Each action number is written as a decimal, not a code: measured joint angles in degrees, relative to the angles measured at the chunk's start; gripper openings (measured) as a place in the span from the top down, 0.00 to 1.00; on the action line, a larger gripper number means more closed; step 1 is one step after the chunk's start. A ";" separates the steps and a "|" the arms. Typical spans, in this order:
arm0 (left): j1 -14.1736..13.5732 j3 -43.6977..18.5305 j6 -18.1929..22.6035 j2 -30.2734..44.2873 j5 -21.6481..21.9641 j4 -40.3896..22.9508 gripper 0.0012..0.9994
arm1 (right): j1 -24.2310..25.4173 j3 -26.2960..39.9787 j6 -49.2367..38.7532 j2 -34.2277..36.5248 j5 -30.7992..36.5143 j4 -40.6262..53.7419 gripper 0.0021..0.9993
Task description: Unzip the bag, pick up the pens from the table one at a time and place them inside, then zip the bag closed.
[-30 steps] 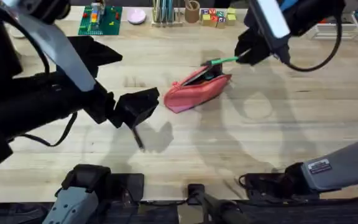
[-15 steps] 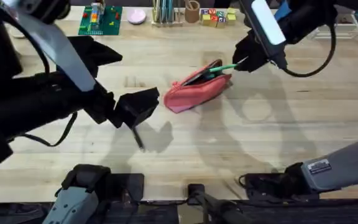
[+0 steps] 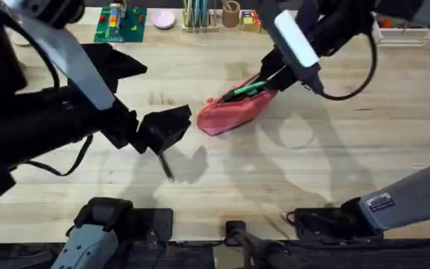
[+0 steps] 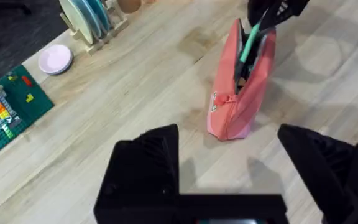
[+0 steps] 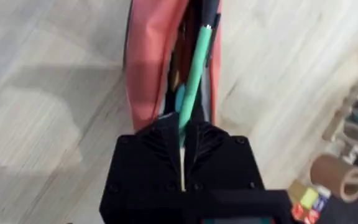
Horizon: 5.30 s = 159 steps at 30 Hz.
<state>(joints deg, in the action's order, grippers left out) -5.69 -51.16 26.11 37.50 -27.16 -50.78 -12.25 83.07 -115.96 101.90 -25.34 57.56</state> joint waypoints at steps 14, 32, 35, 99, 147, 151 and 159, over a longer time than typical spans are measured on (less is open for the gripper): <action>0.00 0.00 0.00 0.00 0.00 0.00 0.01 | -2.43 -0.02 -0.02 4.32 2.58 -1.77 0.97; 0.00 0.00 0.00 0.00 0.00 0.00 0.01 | -2.79 -0.02 0.00 4.33 5.60 -1.10 0.97; 0.00 0.00 0.00 0.00 0.00 0.00 0.01 | -4.58 -0.02 0.00 4.34 5.55 -0.77 0.97; 0.00 0.00 0.00 0.00 0.00 0.00 0.01 | -1.83 -0.09 26.73 -13.34 0.03 0.49 0.00; 0.00 0.00 -49.98 0.67 24.00 -7.55 0.00 | 1.72 -0.09 57.09 -20.06 0.02 0.79 0.00; 0.00 0.00 -51.56 4.69 24.02 -10.02 0.00 | 1.72 -0.09 57.22 -20.09 0.02 0.79 0.00; -0.88 0.00 -55.18 15.60 24.77 -13.44 0.00 | 1.72 -0.09 57.24 -20.71 0.11 0.79 0.00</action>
<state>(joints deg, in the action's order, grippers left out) -6.58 -51.16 -29.07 53.10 -2.38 -64.23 -10.52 82.98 -58.72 81.19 -25.24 58.35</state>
